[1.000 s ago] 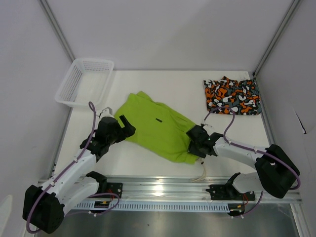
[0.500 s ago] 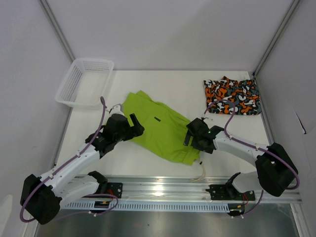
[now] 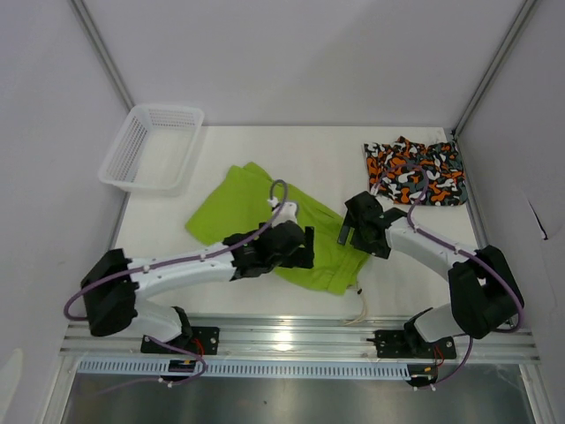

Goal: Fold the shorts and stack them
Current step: Fold the shorts

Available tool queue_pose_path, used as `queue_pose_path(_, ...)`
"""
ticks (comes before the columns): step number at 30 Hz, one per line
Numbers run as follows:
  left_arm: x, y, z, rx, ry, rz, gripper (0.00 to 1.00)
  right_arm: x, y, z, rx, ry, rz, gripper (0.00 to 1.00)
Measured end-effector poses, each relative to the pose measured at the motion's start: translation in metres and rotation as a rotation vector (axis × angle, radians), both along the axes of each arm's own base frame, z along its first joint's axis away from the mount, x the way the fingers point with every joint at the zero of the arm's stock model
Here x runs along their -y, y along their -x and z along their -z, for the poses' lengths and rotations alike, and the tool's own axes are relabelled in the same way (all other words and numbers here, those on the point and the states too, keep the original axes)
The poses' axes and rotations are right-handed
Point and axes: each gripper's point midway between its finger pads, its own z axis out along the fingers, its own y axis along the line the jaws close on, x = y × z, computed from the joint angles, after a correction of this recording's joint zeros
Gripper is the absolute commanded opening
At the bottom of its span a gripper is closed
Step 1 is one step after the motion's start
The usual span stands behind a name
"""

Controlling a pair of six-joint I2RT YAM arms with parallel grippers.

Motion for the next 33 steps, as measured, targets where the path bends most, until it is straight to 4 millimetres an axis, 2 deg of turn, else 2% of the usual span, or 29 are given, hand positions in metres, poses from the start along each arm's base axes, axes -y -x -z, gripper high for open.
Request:
queue_pose_path(4, 0.044, 0.013, 0.016, 0.008, -0.09, 0.073, 0.99, -0.002, -0.005, 0.013, -0.036, 0.021, -0.013, 1.0)
queue_pose_path(8, 0.076, 0.023, 0.025, 0.028, -0.144, 0.138, 0.99, -0.002, -0.005, 0.031, -0.082, 0.045, -0.018, 1.0)
queue_pose_path(11, 0.091, 0.029, 0.027, 0.042, -0.156, 0.192, 0.99, -0.004, -0.008, 0.036, -0.092, 0.041, -0.019, 0.99)
queue_pose_path(16, 0.106, 0.03, 0.03, 0.045, -0.177, 0.239, 0.99, -0.008, -0.019, 0.036, -0.074, 0.022, -0.019, 0.82)
queue_pose_path(19, 0.107, 0.023, 0.035, 0.041, -0.198, 0.223, 0.99, -0.007, -0.023, 0.036, -0.067, 0.018, -0.014, 0.68)
queue_pose_path(21, 0.108, 0.018, 0.039, 0.042, -0.216, 0.21, 0.99, -0.008, -0.024, 0.036, -0.064, 0.013, -0.017, 0.63)
queue_pose_path(22, 0.108, 0.015, 0.041, 0.043, -0.225, 0.201, 0.99, -0.009, -0.024, 0.036, -0.063, 0.01, -0.019, 0.56)
queue_pose_path(24, 0.108, 0.011, 0.044, 0.046, -0.242, 0.191, 0.99, -0.008, -0.026, 0.035, -0.064, -0.001, -0.018, 0.54)
queue_pose_path(27, 0.11, 0.008, 0.045, 0.054, -0.246, 0.181, 0.99, -0.008, -0.026, 0.035, -0.068, -0.012, -0.016, 0.59)
queue_pose_path(28, 0.111, 0.008, 0.045, 0.054, -0.243, 0.18, 0.99, -0.008, -0.026, 0.035, -0.069, -0.015, -0.017, 0.77)
queue_pose_path(29, 0.111, 0.008, 0.045, 0.054, -0.241, 0.18, 0.99, -0.008, -0.026, 0.035, -0.068, -0.016, -0.017, 0.85)
queue_pose_path(31, 0.114, 0.007, 0.045, 0.057, -0.225, 0.181, 0.99, -0.01, -0.026, 0.033, -0.067, -0.023, -0.033, 0.98)
queue_pose_path(33, 0.115, 0.009, 0.048, 0.052, -0.205, 0.194, 0.99, -0.011, -0.026, 0.032, -0.069, -0.031, -0.045, 1.0)
